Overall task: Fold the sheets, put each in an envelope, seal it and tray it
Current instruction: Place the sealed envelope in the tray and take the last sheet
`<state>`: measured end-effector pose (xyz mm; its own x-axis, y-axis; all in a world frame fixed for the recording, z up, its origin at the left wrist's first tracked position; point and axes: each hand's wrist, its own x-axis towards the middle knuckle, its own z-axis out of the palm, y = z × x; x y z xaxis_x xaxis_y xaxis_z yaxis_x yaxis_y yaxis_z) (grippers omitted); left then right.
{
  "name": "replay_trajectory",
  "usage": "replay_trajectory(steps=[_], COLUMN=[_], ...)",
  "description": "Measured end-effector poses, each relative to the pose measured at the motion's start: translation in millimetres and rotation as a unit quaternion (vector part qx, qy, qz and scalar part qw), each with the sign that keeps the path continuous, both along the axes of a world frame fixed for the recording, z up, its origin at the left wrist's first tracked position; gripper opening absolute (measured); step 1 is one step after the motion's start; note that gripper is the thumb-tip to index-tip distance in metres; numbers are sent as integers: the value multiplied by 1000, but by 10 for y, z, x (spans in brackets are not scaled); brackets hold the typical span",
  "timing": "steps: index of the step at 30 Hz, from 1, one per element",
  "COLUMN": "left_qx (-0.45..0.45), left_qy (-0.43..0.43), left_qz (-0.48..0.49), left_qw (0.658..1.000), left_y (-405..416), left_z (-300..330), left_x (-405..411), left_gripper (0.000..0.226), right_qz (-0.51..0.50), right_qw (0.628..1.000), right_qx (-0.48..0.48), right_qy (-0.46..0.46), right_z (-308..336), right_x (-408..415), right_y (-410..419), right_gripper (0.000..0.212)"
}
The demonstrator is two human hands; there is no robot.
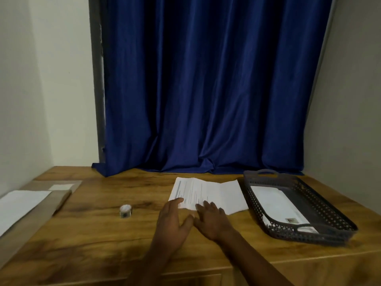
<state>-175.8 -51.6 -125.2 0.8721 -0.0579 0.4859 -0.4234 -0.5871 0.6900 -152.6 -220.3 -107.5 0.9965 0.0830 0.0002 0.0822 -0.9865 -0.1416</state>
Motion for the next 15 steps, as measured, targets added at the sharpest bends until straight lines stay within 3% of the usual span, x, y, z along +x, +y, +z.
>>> replay_trajectory(steps=[4,7,12,15], left_qx=[-131,-67,37,96], left_qy=[-83,-143,-56,-39], left_qz=[21,5,-37,-16], left_qw=[988,987,997,995], left_y=[128,324,705,865], left_z=[100,98,-83,-161], left_x=[-124,-204,-302,-324], left_gripper=[34,34,52,56], right_qz=[43,78,96,103], right_qw=[999,997,995,993], right_qx=[11,8,5,54], right_qy=[-6,16,37,-4], right_z=[16,57,169,295], right_x=[-614,-1078,-1463,-1464], right_y=[159,245,367,388], right_gripper=[96,82,60,53])
